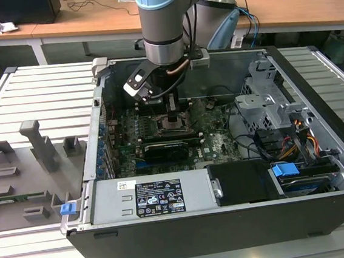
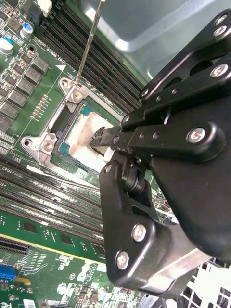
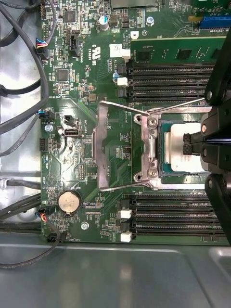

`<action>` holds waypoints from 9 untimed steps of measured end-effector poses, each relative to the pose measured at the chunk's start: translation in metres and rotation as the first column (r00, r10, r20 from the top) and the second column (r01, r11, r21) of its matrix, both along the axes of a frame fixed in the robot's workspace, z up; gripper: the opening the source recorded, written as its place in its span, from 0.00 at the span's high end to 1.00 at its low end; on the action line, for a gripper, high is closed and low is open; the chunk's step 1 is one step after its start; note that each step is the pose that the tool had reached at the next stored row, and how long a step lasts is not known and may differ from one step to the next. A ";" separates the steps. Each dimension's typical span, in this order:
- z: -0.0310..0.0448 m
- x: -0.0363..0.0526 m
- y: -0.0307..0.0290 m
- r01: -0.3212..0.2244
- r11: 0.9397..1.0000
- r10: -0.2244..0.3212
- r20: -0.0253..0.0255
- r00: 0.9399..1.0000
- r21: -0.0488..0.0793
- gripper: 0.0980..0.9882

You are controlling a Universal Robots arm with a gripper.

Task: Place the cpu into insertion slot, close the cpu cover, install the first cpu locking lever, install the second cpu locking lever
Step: 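Place the cpu into insertion slot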

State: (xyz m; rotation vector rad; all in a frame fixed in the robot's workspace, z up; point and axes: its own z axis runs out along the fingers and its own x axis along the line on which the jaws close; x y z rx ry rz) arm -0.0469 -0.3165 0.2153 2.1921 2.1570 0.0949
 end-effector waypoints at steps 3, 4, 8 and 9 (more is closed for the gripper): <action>0.0012 -0.0001 -0.0001 0.000 1.000 0.000 0.000 1.000 0.000 0.99; 0.0017 0.0000 0.0000 0.000 1.000 0.000 0.000 1.000 0.000 0.99; 0.0024 0.0000 0.0000 0.000 1.000 0.000 0.000 1.000 0.000 0.99; 0.0027 -0.0001 0.0000 0.000 1.000 0.000 0.000 1.000 0.000 0.99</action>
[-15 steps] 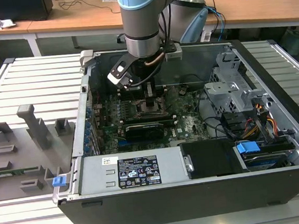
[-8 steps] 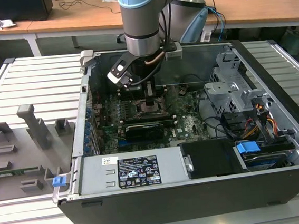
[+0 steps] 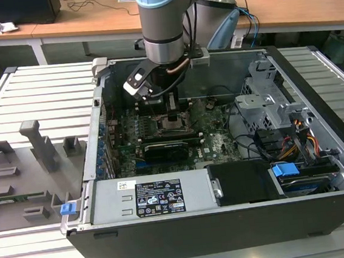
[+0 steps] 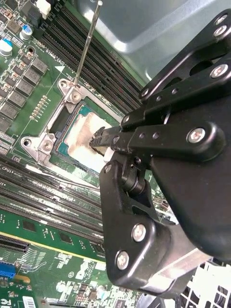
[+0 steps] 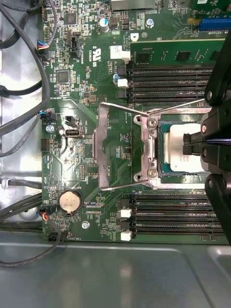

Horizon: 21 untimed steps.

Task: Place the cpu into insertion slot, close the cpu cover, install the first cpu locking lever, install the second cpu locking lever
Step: 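Place the cpu into insertion slot, then close the cpu cover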

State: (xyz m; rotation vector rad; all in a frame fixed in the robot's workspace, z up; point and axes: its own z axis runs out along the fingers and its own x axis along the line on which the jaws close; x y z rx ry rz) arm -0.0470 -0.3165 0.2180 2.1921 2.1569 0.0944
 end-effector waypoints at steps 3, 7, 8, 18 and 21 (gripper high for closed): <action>0.0010 0.0000 0.0000 0.000 1.000 0.000 0.000 1.000 0.000 0.99; 0.0045 0.0000 0.0000 0.000 1.000 0.000 0.000 1.000 0.000 0.99; 0.0045 0.0000 0.0001 0.000 1.000 0.000 0.000 1.000 0.000 0.99; 0.0155 0.0000 0.0017 0.001 1.000 -0.001 -0.001 1.000 -0.001 0.99; 0.0219 0.0000 0.0020 0.000 1.000 0.000 -0.001 1.000 -0.001 0.99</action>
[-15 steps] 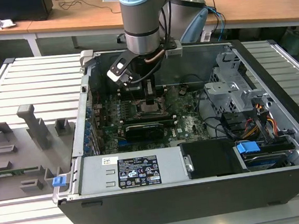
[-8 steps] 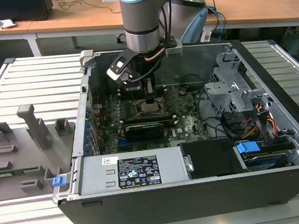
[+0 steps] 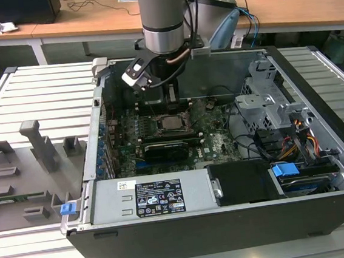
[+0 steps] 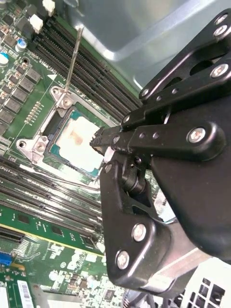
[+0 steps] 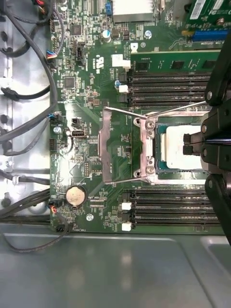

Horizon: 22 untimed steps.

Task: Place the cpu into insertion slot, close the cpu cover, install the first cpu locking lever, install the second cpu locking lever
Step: 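Close the cpu cover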

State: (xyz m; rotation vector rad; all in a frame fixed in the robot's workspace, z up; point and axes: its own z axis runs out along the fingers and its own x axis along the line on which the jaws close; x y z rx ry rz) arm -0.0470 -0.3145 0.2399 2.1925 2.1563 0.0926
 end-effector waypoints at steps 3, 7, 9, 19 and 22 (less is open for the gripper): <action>0.0011 0.0100 0.0000 0.000 1.000 0.000 -0.009 1.000 0.000 0.99; 0.0048 0.0140 0.0000 0.000 1.000 0.000 -0.021 1.000 0.000 0.99; 0.0103 0.0140 0.0001 0.000 1.000 0.000 -0.024 1.000 0.000 0.99; 0.0185 0.0222 0.0001 0.000 1.000 0.000 -0.034 0.999 0.000 0.99; 0.0223 0.0224 0.0002 0.000 1.000 0.000 -0.034 0.999 0.000 0.99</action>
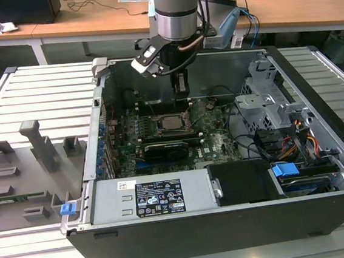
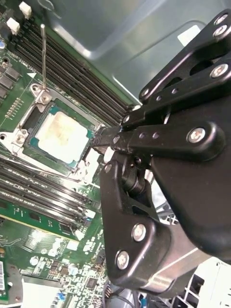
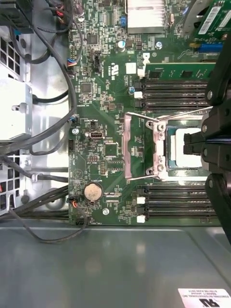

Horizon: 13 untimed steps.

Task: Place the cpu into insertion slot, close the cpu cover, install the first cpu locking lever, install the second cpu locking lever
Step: 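Close the cpu cover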

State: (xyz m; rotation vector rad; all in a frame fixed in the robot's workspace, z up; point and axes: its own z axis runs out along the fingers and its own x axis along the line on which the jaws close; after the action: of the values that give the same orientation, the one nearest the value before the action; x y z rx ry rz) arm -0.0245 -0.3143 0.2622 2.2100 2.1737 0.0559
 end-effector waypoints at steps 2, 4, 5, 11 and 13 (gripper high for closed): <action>0.0004 0.0009 0.0000 0.000 1.000 0.000 0.000 1.000 0.000 0.99; 0.0005 0.0032 0.0000 0.000 1.000 0.000 0.000 1.000 0.000 0.99; 0.0005 0.0050 0.0000 0.000 1.000 0.000 0.000 1.000 0.000 0.99; 0.0005 0.0135 0.0000 0.000 1.000 0.000 0.000 1.000 0.000 0.99; 0.0005 0.0170 0.0000 0.000 1.000 0.000 0.000 1.000 0.000 0.99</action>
State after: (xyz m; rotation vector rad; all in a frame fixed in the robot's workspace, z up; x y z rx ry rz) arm -0.0075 -0.3143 0.2627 2.2099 2.1736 0.0555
